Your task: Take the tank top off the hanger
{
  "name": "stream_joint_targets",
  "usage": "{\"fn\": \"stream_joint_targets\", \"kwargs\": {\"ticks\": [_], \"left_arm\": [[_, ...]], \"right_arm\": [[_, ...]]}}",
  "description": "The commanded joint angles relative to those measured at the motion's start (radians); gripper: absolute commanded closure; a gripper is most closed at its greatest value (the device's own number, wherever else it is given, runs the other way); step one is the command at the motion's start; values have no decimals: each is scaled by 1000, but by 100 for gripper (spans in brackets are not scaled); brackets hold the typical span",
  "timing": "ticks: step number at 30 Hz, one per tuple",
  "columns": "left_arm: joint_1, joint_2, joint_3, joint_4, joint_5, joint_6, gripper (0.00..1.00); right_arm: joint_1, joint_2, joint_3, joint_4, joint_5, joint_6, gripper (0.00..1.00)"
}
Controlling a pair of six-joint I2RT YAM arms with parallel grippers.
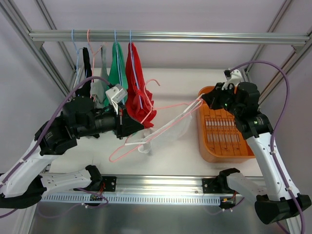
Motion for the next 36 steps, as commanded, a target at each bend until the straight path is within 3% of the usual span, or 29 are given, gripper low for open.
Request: {"fn": "stream_joint_targets", "kwargs": {"ticks": [1, 6, 10, 15, 18, 21, 25, 28, 31, 32, 36], "left_arm": [[-11, -3, 81, 47, -53, 50, 100], [-11, 64, 106, 229, -121, 97, 100], [-43, 87, -15, 575, -113, 222, 100], [-72, 71, -244, 1163, -67, 320, 100], [-100, 98, -324, 1443, -114, 386, 100], [-123, 158, -361, 1670, -248, 434, 100], [-128, 227, -355, 1826, -326, 503, 100], [-143, 229, -358, 1823, -352, 529, 100], [-198, 192, -368, 1709, -469, 580, 100], [-212, 177, -376, 1662, -496, 587, 100], [-322, 54, -430, 1370, -668, 575, 100]], "right_arm": [[-5, -29, -8, 15, -79, 16, 100], [-6, -104, -124, 168, -244, 139, 100], [-8, -181, -174, 247, -318, 194, 100], [1, -224, -211, 308, -447, 291, 100], [23, -250, -270, 359, -501, 354, 100], [41, -271, -315, 356, -502, 357, 100], [47, -304, -349, 284, -482, 325, 100], [53, -314, -364, 243, -469, 291, 96], [63, -313, -372, 229, -453, 271, 58], [64, -313, -370, 221, -447, 268, 30], [64, -310, -337, 150, -398, 211, 17]]}}
